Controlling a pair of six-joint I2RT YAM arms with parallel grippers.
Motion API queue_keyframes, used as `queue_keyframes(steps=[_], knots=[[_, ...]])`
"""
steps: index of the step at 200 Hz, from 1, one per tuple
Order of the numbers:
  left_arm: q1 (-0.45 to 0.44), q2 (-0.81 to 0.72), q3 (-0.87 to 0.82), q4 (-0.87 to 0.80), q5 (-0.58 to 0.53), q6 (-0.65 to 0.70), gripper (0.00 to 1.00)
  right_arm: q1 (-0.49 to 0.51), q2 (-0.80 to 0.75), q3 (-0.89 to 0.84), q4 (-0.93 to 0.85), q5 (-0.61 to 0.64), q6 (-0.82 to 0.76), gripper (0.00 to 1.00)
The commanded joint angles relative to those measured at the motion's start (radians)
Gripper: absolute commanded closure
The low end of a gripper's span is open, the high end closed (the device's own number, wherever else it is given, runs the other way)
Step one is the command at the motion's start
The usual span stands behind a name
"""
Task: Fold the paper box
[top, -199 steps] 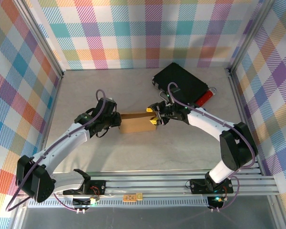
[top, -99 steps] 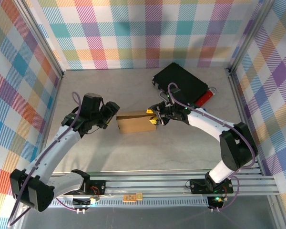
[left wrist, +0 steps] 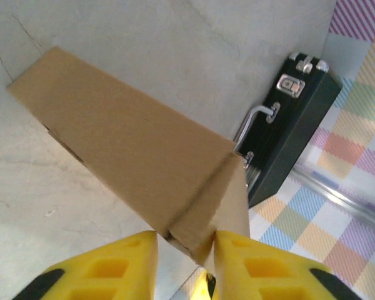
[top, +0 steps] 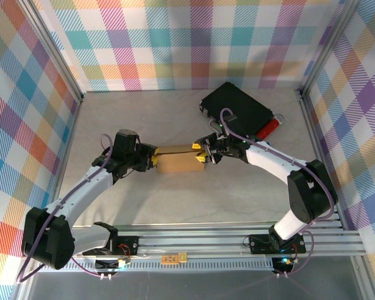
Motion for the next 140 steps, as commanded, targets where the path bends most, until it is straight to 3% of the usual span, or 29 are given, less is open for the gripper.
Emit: queue_keyframes(steps=[1, 37, 66, 101, 140], knots=[[0.005, 0.015, -0.068, 0.109, 0.007, -0.064, 0.81, -0.013, 0.012, -0.021, -0.012, -0.012, -0.018, 0.6], [0.007, 0.0, -0.085, 0.074, 0.004, -0.056, 0.85, -0.034, 0.0, -0.022, -0.021, -0.017, -0.035, 0.59], [0.007, 0.0, -0.082, 0.068, 0.002, -0.053, 0.86, -0.065, -0.031, -0.008, -0.056, -0.024, -0.084, 0.48], [0.007, 0.011, -0.066, 0.055, 0.003, -0.038, 0.88, -0.076, -0.054, -0.019, -0.051, -0.048, -0.105, 0.48], [0.007, 0.016, -0.052, 0.042, 0.004, -0.026, 0.89, -0.085, -0.051, -0.066, -0.041, -0.04, -0.104, 0.58]])
